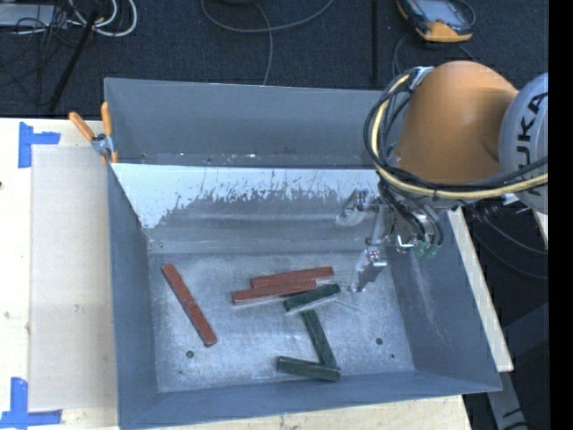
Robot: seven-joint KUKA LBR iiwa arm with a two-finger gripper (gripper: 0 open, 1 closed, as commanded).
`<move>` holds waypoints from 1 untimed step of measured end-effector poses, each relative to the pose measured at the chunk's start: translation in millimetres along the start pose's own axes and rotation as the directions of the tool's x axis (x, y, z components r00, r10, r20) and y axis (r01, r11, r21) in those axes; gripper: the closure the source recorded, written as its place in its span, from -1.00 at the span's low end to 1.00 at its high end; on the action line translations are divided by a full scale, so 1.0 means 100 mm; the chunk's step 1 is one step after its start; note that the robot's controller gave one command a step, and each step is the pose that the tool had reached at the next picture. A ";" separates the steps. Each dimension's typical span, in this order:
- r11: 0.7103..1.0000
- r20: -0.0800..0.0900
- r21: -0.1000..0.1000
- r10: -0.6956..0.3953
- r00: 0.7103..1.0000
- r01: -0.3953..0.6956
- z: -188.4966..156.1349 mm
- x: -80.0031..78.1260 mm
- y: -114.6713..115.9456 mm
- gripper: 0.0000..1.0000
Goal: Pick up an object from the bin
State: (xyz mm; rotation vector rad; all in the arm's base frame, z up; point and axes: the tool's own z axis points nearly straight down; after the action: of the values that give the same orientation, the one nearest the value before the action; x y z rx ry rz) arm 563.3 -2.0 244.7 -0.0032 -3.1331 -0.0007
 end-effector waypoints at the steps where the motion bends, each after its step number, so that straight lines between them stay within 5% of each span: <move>1: 1.000 0.008 0.000 0.000 1.000 0.000 -0.04 -0.01 0.00 -1.00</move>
Offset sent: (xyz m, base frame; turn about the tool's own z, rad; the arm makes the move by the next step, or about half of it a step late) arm 0.0291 0.0461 -0.1331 -0.0480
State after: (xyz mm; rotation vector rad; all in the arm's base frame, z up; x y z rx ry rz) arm 564.6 -2.1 249.2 -0.0032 -3.1412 -0.0007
